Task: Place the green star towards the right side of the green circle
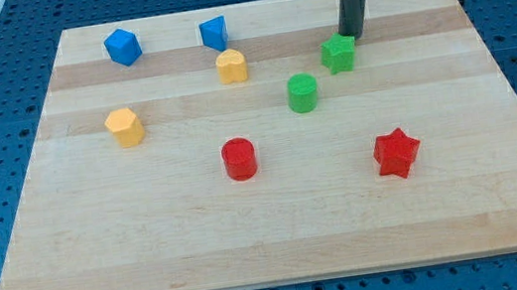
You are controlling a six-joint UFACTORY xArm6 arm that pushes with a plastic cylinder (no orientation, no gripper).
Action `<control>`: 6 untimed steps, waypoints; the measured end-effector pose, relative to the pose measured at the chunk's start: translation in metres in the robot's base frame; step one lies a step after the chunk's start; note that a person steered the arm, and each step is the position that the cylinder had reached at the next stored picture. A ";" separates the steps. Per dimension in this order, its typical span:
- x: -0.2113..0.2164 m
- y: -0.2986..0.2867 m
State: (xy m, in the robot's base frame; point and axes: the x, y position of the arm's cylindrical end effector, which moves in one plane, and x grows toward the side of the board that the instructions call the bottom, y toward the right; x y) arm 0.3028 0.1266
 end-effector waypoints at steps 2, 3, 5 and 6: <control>0.013 -0.004; 0.010 -0.010; 0.019 -0.032; 0.030 -0.036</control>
State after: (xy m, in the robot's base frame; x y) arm 0.3330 0.0910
